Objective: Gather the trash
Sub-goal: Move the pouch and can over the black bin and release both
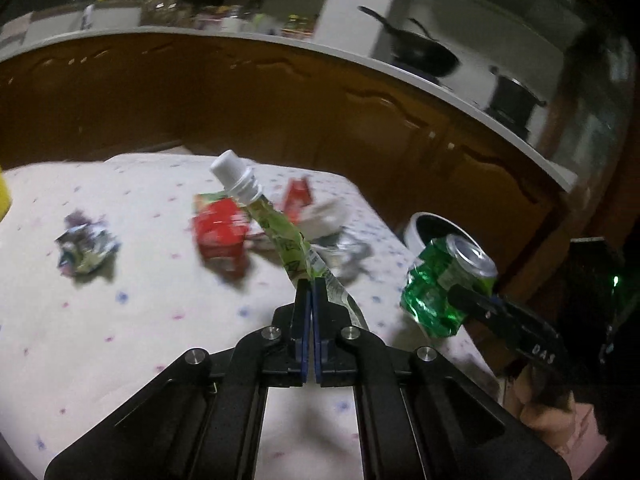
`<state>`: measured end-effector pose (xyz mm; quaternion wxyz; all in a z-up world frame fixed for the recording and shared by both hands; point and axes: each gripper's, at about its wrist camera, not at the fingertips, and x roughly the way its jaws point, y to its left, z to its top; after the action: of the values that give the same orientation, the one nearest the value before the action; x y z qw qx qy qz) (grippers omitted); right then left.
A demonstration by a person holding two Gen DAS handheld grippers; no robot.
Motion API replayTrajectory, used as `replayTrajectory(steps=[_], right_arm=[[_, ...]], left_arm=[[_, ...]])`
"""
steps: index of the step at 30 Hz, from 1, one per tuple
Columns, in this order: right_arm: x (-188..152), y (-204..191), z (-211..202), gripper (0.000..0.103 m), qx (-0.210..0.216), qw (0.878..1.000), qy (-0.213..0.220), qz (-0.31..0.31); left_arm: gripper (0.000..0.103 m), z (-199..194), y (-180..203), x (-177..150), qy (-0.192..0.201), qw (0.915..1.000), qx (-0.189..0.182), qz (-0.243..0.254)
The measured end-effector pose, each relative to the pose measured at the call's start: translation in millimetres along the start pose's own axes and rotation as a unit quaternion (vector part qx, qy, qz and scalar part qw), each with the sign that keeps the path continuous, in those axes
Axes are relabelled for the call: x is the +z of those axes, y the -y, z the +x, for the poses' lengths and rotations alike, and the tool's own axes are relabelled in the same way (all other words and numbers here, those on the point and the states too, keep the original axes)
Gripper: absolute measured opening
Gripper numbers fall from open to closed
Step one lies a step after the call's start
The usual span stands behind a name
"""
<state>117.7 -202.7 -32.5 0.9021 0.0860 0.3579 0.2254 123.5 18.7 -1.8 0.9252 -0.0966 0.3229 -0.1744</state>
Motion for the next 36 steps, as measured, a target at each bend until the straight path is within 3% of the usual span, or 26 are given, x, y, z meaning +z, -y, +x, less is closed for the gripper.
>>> replayTrajectory(steps=[14, 36], right_arm=[[2.7, 64.0, -65.5, 0.026, -0.091, 0.994, 0.046, 0.045], [12.9, 154.0, -87.0, 0.026, -0.177, 0.978, 0.05, 0.1]], left_arm=[[0.0, 46.2, 86.7, 3.0, -0.03, 0.9952, -0.061, 0.071], [0.0, 110.7, 172.7, 44.6, -0.026, 0.9862, -0.091, 0.136]])
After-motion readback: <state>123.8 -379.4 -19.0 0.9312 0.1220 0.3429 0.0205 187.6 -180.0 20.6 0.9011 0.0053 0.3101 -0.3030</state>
